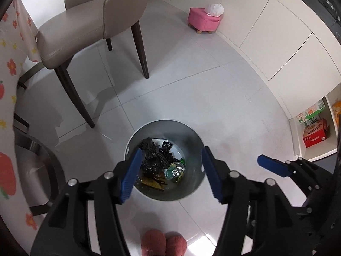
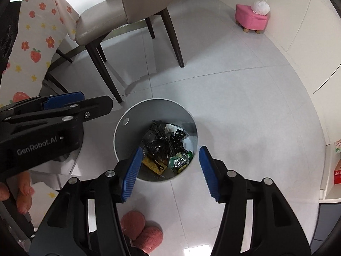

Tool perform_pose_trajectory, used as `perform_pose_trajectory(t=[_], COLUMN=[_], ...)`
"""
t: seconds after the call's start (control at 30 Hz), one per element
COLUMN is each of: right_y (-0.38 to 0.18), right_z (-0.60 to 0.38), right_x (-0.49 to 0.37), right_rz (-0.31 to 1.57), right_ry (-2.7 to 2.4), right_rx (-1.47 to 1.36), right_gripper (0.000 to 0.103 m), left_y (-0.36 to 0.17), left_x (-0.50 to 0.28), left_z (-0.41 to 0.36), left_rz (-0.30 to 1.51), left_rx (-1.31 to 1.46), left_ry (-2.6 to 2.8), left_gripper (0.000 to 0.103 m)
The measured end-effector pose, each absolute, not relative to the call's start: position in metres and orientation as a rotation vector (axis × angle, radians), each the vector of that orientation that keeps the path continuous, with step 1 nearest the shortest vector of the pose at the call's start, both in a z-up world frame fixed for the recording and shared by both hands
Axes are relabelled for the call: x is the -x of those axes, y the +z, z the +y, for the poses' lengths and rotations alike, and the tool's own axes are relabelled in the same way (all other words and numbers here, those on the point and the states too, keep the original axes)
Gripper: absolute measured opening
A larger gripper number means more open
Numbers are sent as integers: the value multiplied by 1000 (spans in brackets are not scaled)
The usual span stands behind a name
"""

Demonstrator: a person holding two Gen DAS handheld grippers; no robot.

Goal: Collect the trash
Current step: 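Swing both open tools back toward the table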

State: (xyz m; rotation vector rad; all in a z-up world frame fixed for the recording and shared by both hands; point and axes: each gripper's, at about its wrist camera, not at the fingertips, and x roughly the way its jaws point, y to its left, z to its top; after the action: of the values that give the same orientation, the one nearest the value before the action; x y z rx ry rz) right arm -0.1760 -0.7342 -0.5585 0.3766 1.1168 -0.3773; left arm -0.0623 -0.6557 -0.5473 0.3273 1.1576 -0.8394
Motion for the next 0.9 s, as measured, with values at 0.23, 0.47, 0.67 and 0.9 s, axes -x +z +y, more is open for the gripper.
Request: perform_pose_trajectory(t=[0.23,0.47,0.67,0.9], right_y=[-469,-351,-264,-207], right_z=[-718,-674,-612,-519], right_x=[186,172,138,85], right_rz=[1120,1066,993,906], right_ry=[-357,-246,-69,154], right_rx=[-370,-314,-232,-95], right_gripper=[54,54,54,54], left_y=[-457,-334,-250,-194], left_x=[63,49,39,33], left_z=[-631,-563,-468,-346], left_rz=[1131,1057,1003,948], left_rx=[-350,-325,-268,-141], left_ry=[-791,-727,-562,-308], left_gripper=[61,64,65,68])
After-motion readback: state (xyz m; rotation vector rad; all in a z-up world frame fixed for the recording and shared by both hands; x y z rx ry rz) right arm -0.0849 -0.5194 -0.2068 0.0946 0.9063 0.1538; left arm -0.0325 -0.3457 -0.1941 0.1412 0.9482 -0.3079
